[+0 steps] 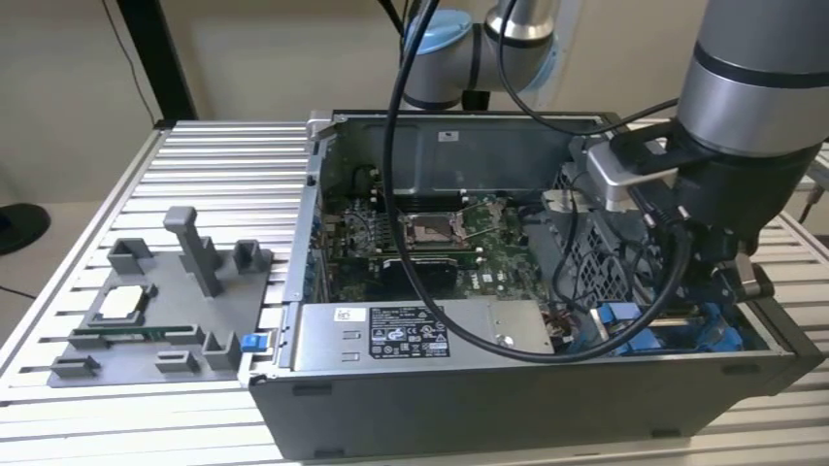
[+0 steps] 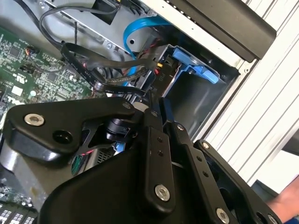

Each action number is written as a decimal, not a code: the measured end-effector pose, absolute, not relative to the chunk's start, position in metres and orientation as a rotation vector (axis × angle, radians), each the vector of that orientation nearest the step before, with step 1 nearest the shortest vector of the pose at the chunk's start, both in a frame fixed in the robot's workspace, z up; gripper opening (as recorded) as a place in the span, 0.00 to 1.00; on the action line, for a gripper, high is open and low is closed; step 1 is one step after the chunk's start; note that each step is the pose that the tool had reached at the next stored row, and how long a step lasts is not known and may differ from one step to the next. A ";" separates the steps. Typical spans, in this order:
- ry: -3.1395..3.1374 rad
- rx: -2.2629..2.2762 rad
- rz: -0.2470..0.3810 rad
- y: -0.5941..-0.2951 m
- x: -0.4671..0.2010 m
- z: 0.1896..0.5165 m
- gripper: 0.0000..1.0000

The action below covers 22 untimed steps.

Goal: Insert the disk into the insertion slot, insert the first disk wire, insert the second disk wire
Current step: 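Insert the second disk wire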

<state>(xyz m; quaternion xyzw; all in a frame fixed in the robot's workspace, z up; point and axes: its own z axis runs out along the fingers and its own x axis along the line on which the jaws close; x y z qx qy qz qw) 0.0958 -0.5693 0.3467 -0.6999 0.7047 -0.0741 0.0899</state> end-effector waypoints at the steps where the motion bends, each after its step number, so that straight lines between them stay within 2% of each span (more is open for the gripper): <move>1: 2.095 -2.080 -0.222 -0.569 0.096 0.346 0.00; 22: 2.081 -2.067 -0.247 -0.566 0.094 0.340 0.00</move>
